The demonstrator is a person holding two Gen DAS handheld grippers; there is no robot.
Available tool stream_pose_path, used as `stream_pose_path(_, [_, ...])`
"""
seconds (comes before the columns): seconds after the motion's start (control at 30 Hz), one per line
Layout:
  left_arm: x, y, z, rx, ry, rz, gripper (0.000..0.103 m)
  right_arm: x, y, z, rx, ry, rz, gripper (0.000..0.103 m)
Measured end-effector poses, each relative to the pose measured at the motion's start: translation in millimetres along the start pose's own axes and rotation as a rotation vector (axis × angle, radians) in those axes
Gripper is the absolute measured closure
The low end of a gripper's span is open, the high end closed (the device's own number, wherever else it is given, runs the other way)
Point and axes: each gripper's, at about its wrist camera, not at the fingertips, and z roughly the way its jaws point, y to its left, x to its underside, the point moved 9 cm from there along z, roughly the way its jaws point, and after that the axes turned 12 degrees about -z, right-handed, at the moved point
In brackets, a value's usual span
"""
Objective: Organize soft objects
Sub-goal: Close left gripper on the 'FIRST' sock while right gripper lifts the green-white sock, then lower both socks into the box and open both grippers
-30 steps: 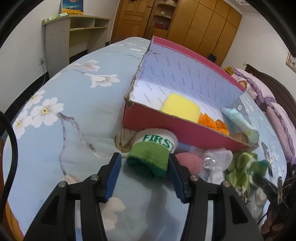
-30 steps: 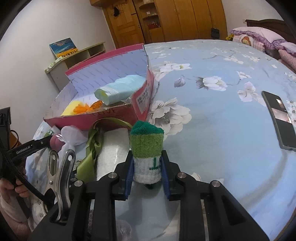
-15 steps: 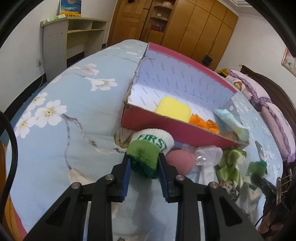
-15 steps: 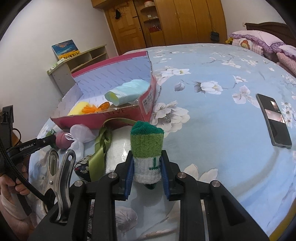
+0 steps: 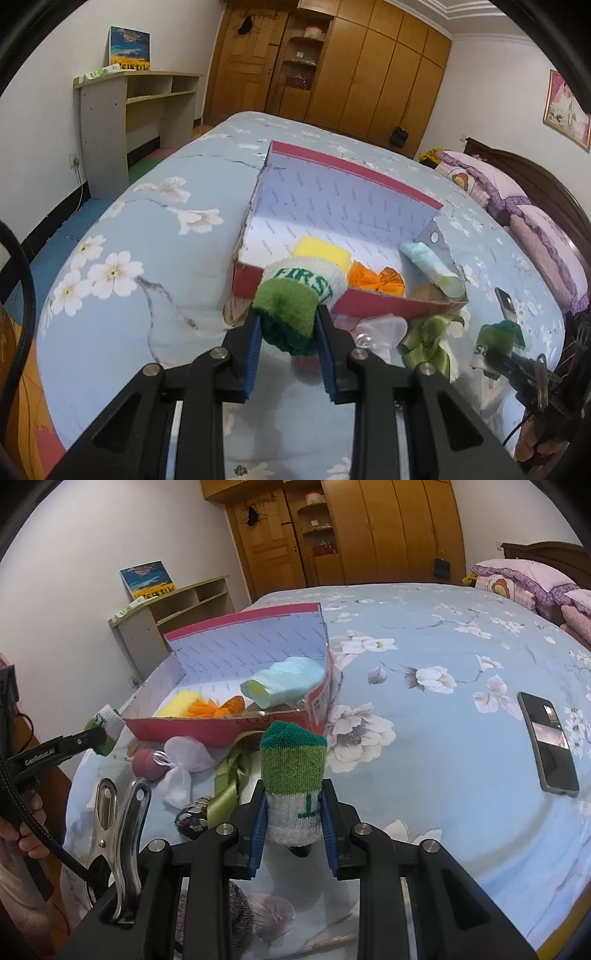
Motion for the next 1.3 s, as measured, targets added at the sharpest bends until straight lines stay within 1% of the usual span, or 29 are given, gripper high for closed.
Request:
stream_pose_path(0.13, [-9,-5,5,0.000,0.000,0.013,0.074,-7,2,-4,0.005,-0.010,-0.018,0.076])
stream_pose_path(0.3, [-29,-14,15,-0.025,-0.027,0.065,0.074,-17,7,-8,0.014,-0.019,-0.050,0.076])
stream_pose_path(0.4, [-38,-15,29,-0.056,-0.029,0.082,0.074,-24,11,-8,0.018,-0.024,-0.075,0.076])
stream_pose_path(0.6, [-47,-20,52,-0.076,-0.034,0.101,0.074,-34,17,-10,0.025,-0.034,-0.109,0.076])
stream_pose_path(0.83, [-44,-17,70,-0.089,0.000,0.108,0.074,-40,19,-9,0.028,-0.027,-0.129,0.076])
stream_pose_path(1.0, [-34,-8,81,-0.150,0.017,0.135,0.073,-50,20,-4,0.025,-0.027,-0.146,0.076])
stream_pose_path(1.3, [-32,-6,82,-0.135,0.025,0.124,0.070,-82,30,17,-0.003,-0.045,-0.167,0.076])
